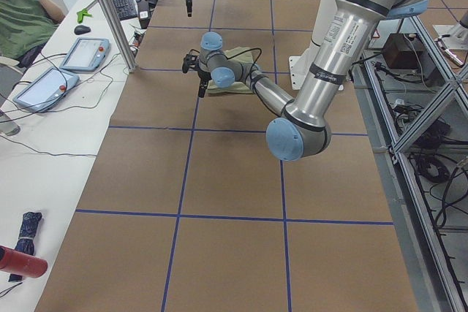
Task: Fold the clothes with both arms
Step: 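Raise the right gripper away while the left gripper moves over the shirt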
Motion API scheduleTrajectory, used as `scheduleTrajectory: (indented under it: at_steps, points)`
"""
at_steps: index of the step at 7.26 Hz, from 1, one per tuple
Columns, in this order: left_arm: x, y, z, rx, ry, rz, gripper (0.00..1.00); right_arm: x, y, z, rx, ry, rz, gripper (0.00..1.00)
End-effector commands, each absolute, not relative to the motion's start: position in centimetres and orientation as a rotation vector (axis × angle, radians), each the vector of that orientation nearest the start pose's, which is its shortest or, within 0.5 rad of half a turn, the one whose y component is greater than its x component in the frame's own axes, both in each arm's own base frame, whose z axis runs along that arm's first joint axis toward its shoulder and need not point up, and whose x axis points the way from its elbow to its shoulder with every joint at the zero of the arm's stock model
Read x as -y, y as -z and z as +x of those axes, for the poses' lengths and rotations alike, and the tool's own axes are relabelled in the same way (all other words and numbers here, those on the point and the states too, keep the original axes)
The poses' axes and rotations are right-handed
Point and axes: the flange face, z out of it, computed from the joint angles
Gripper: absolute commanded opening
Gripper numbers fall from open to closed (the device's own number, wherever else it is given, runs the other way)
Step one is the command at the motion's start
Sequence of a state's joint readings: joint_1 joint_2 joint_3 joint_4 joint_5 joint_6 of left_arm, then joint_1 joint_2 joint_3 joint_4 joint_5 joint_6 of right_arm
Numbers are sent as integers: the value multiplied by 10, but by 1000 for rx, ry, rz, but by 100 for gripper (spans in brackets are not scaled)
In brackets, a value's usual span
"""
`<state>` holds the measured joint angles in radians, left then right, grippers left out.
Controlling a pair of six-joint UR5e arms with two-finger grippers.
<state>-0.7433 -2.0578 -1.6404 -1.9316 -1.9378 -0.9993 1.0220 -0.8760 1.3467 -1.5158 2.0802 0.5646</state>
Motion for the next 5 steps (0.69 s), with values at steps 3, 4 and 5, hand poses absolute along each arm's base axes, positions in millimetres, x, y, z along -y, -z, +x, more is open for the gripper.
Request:
scheduleTrajectory:
  at_steps: [3, 4, 5]
  points:
    - [453, -278, 530, -851, -53, 282, 100, 686, -338, -316, 693, 121, 178, 100]
    - [445, -285, 544, -822, -58, 300, 100, 686, -338, -316, 693, 121, 178, 100]
    - [446, -287, 547, -816, -60, 298, 100, 686, -338, -316, 693, 121, 178, 100]
